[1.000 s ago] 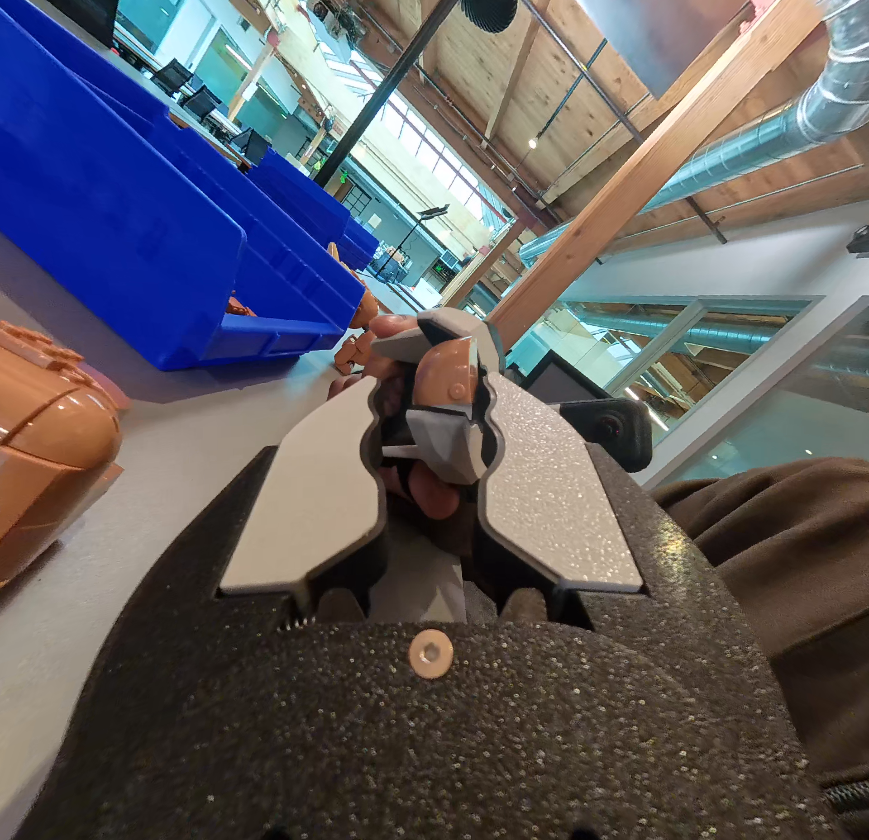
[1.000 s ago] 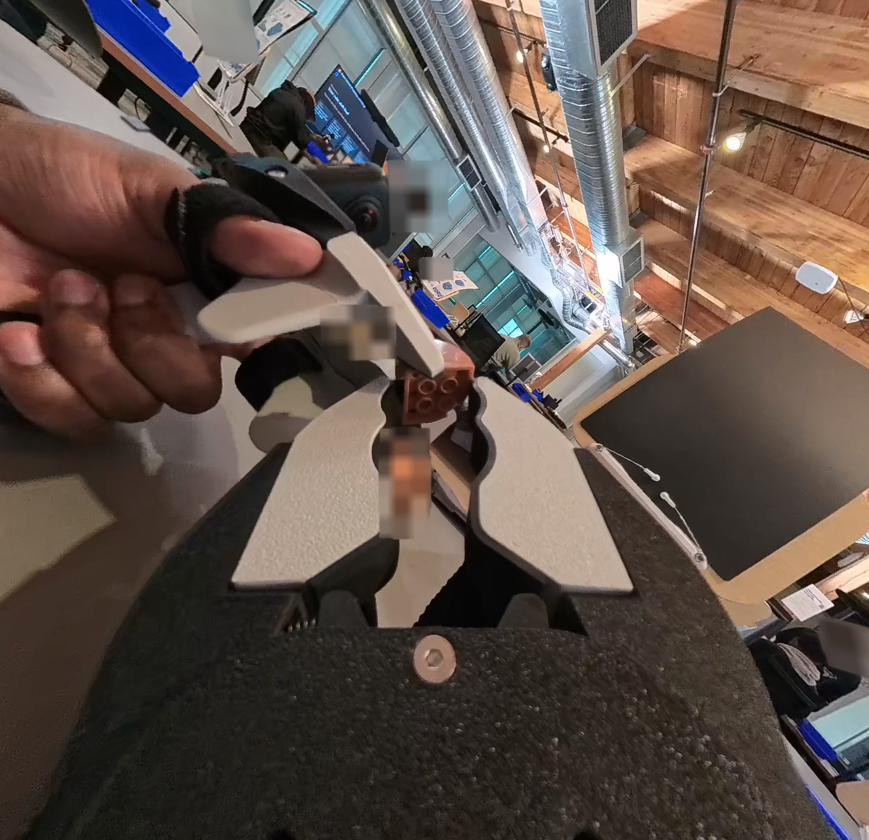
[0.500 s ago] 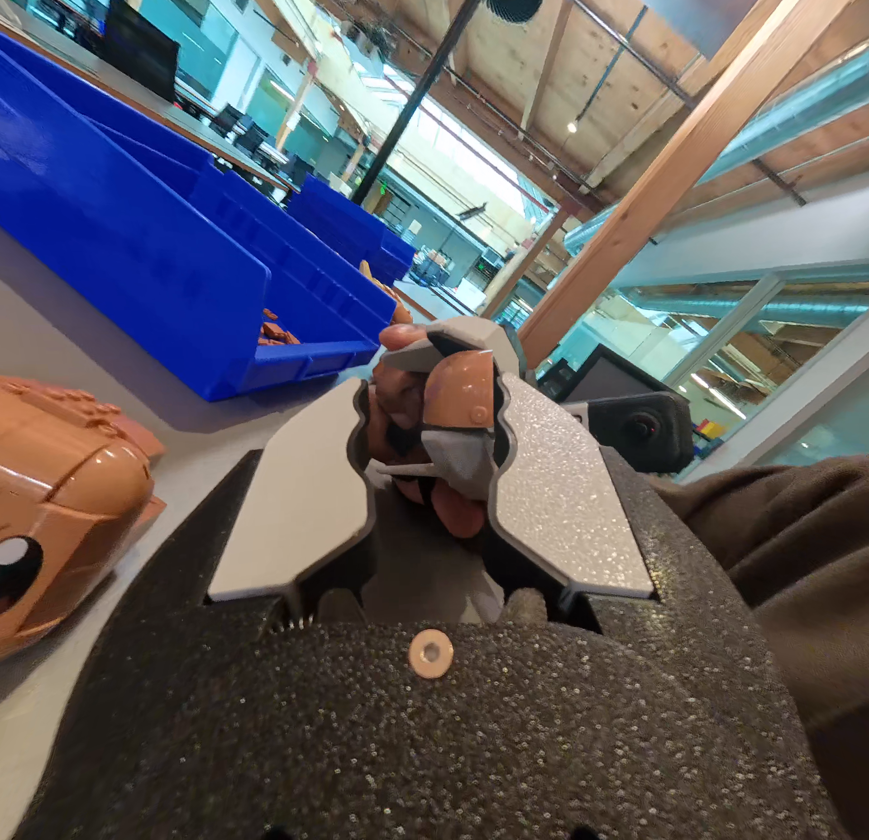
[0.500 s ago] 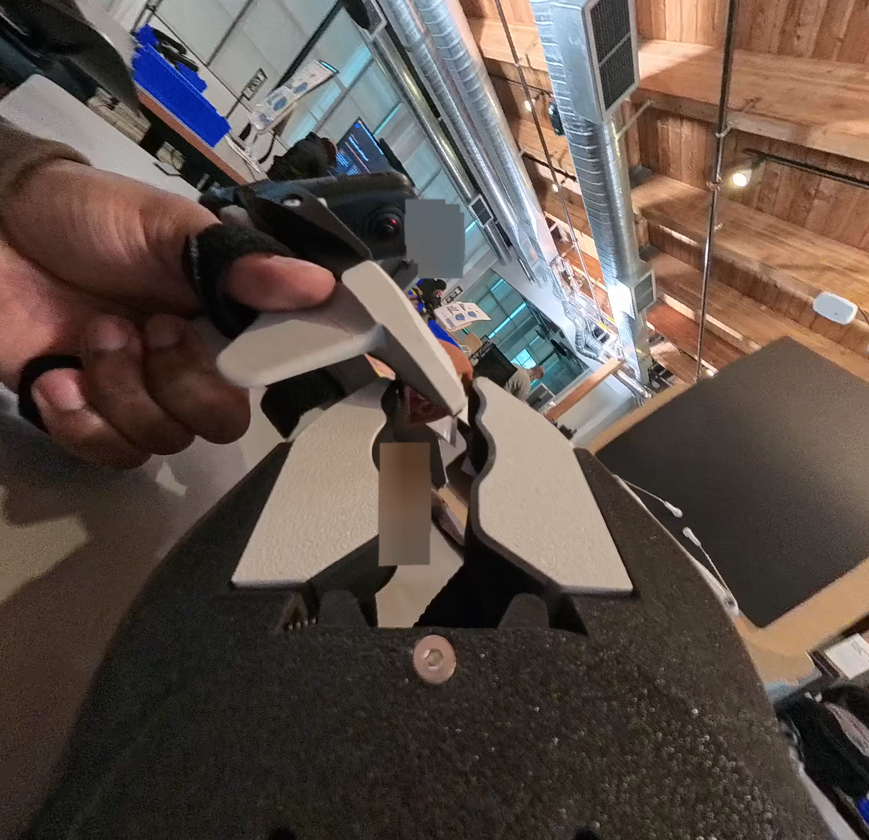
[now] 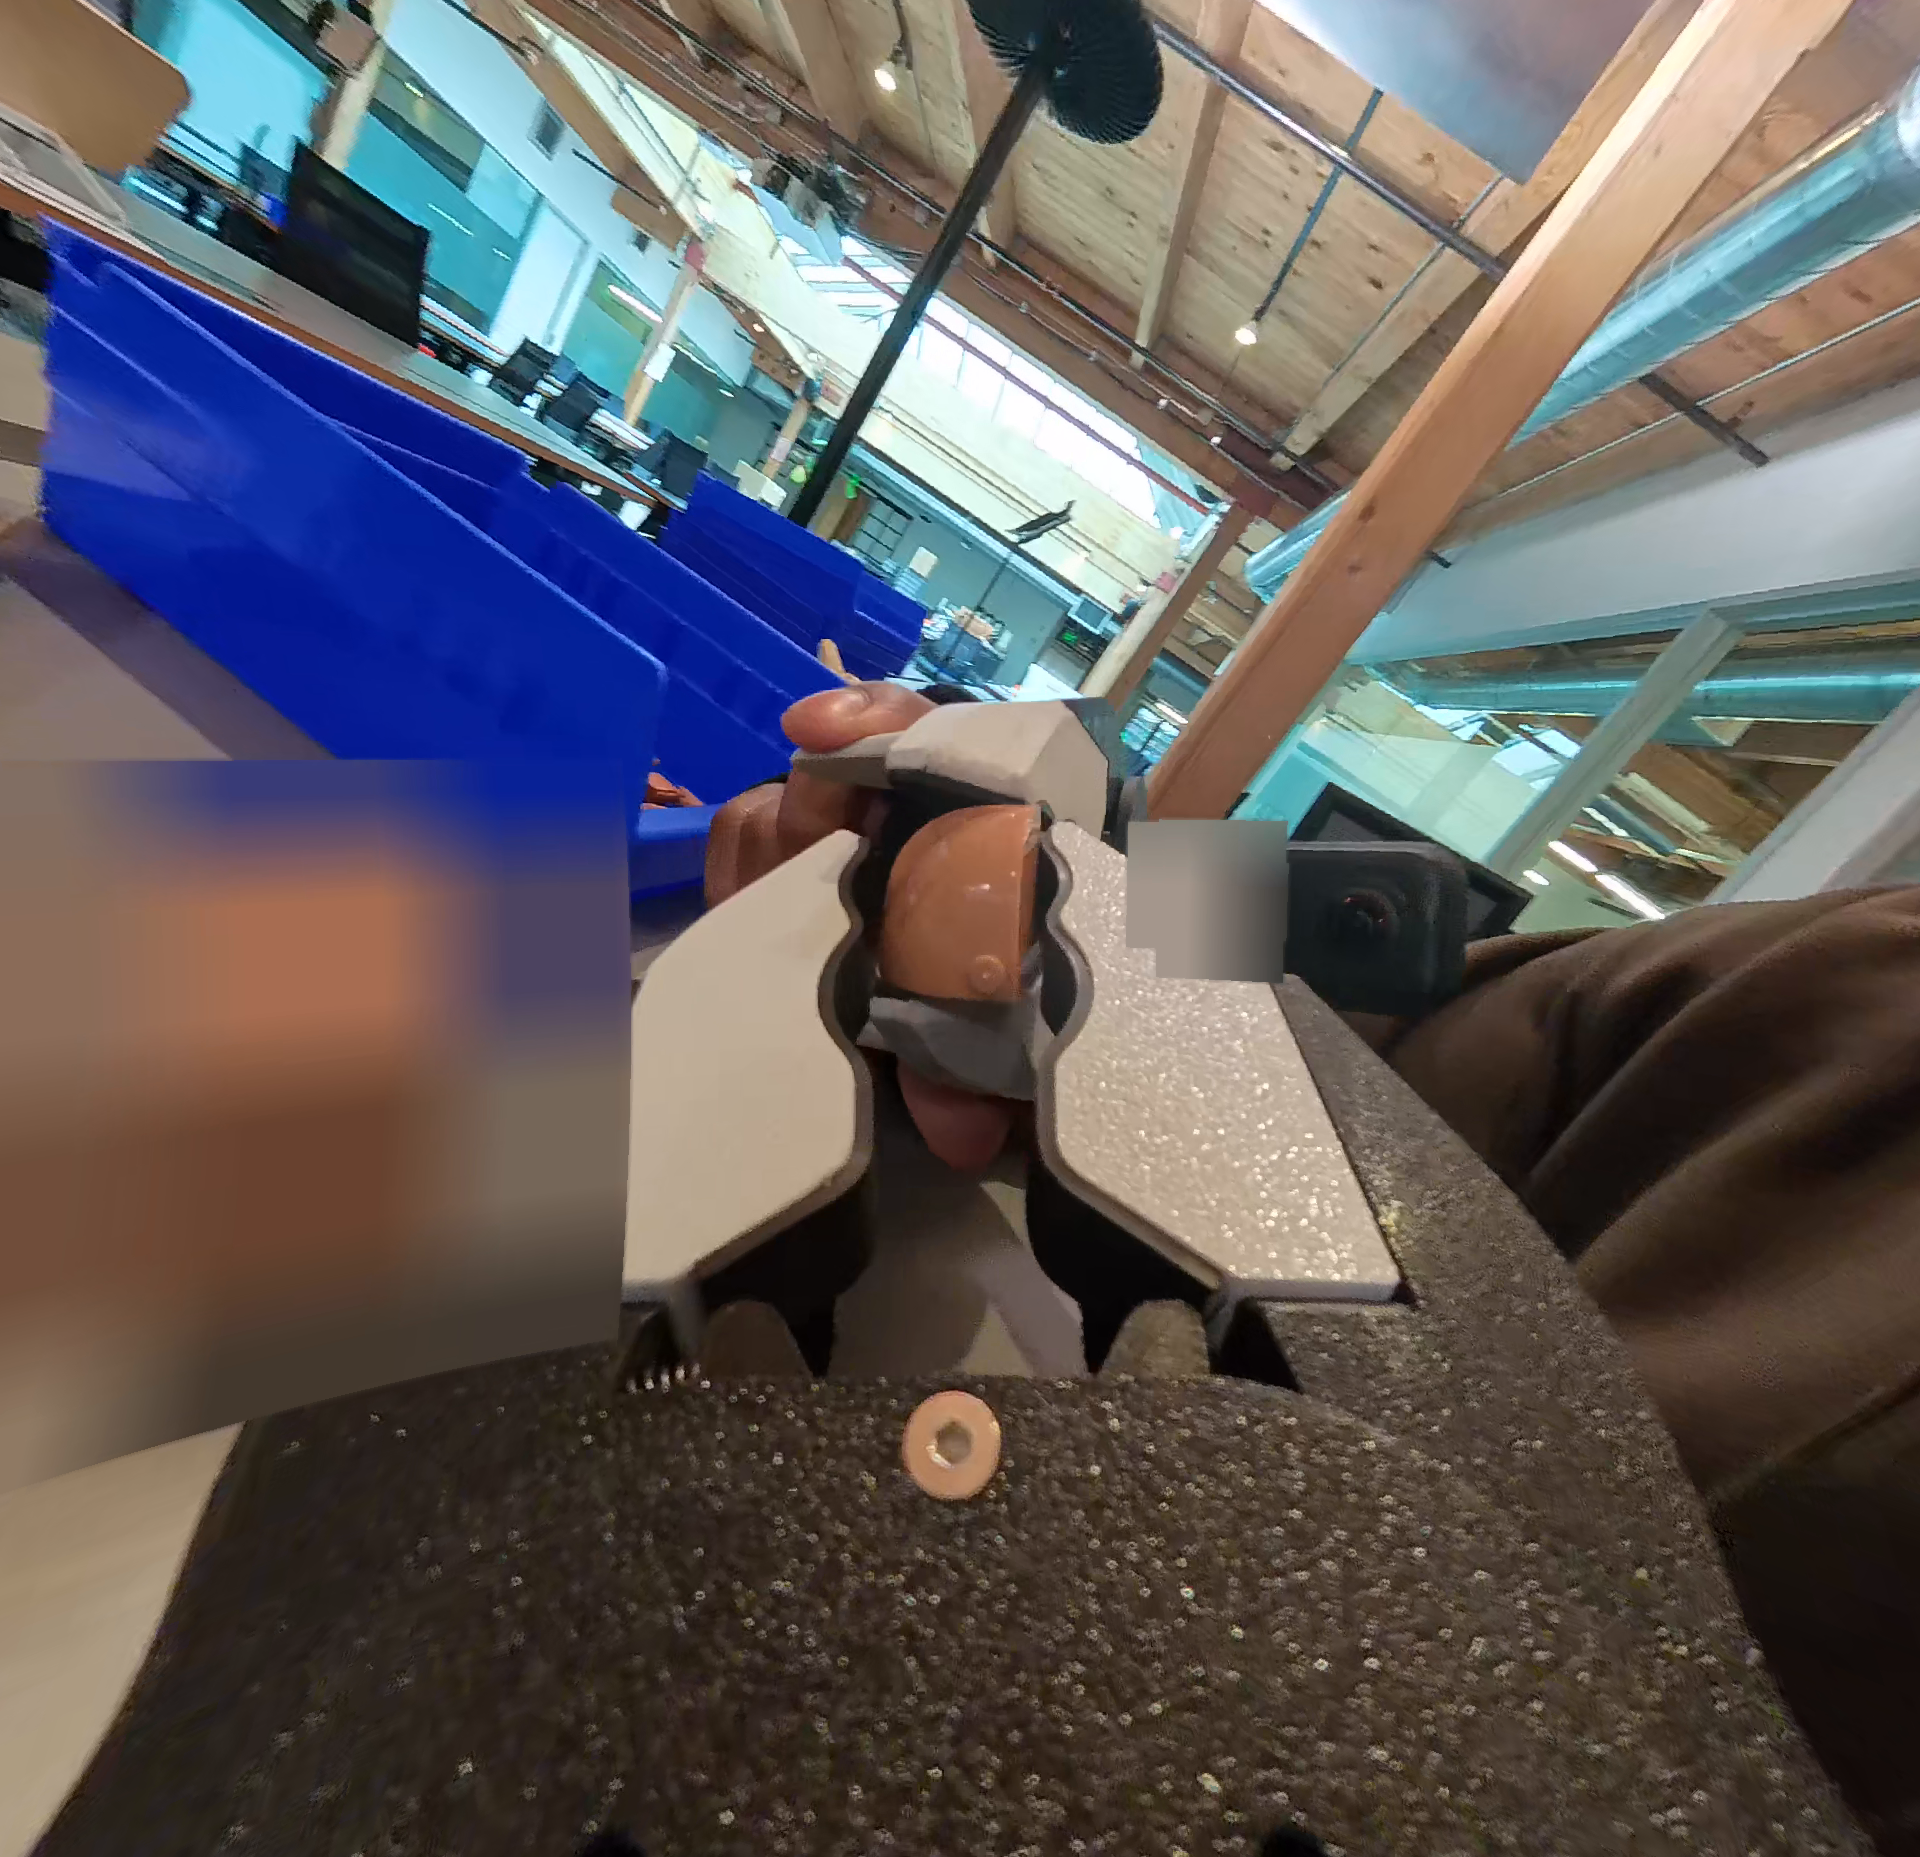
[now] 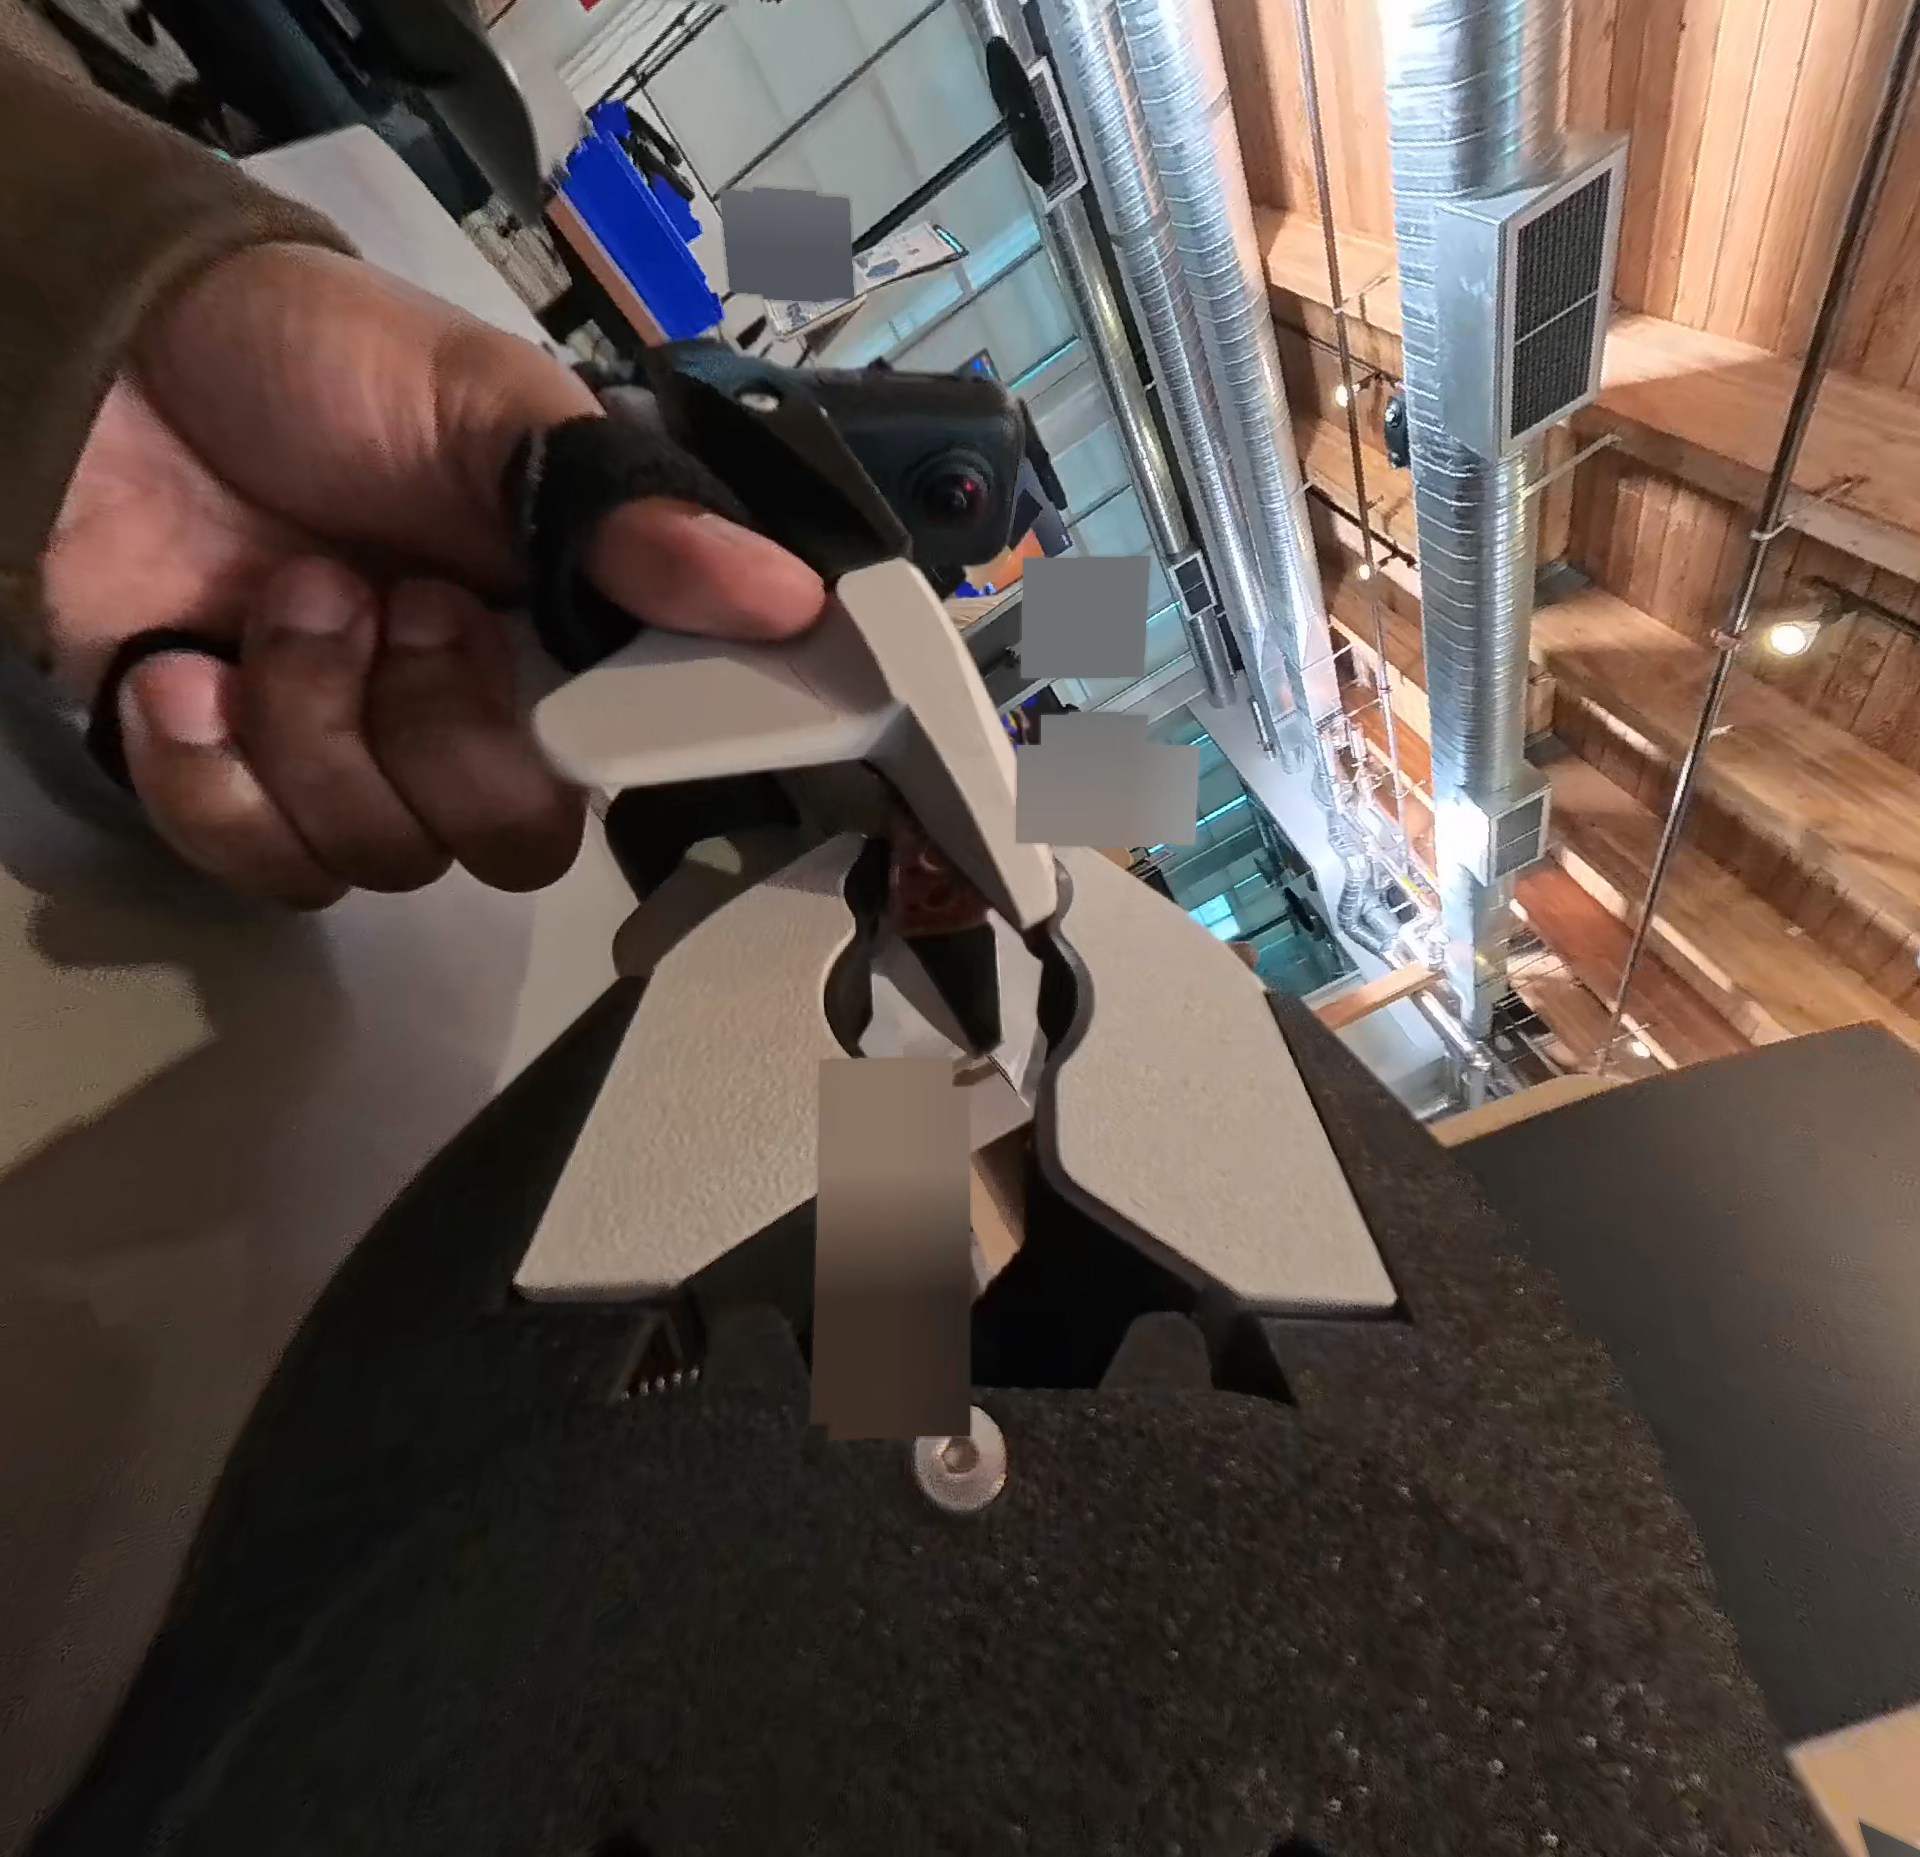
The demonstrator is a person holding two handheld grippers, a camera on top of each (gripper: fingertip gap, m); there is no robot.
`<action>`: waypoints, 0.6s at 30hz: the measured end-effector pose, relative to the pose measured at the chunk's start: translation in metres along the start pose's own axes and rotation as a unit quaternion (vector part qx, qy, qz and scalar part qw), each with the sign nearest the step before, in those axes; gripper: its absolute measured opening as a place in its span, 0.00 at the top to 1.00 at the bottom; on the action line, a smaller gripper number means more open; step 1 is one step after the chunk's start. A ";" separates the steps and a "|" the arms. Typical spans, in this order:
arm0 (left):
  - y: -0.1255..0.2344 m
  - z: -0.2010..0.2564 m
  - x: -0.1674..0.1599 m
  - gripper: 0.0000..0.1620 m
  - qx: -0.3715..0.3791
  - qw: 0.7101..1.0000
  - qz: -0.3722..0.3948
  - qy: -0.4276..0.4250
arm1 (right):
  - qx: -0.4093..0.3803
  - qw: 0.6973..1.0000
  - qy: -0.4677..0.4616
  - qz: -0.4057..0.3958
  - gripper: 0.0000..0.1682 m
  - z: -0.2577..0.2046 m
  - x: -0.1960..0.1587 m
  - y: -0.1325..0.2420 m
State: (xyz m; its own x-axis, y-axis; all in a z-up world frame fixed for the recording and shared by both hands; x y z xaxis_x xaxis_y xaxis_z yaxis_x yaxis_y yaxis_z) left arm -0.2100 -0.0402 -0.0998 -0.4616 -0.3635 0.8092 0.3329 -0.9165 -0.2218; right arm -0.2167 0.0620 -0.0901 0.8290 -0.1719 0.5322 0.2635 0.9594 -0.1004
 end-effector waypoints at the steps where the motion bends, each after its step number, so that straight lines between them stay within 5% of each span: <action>1: -0.002 0.001 -0.002 0.82 -0.009 1.000 -0.003 0.008 | -0.001 1.000 0.007 -0.002 0.84 -0.001 0.001 0.004; 12: 0.000 -0.003 -0.004 0.84 -0.069 0.992 0.033 0.101 | 0.018 1.000 -0.009 -0.005 0.85 -0.008 0.003 0.016; 18: 0.001 -0.003 -0.006 0.84 -0.053 0.995 0.007 0.086 | 0.011 1.000 -0.028 -0.002 0.85 -0.003 -0.002 0.020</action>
State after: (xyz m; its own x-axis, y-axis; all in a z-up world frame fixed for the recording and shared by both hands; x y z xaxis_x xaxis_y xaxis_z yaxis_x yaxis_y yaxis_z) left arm -0.2094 -0.0389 -0.1066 -0.5951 -0.3904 0.7024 0.2548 -0.9206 -0.2958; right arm -0.2116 0.0803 -0.0959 0.7988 -0.1626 0.5791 0.2551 0.9635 -0.0812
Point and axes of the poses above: each gripper's, where its closed fingertips meet, y back along the fingers, x out of its top, z = x × y across the jaws, the point moved 8 cm from there along y, back along the fingers
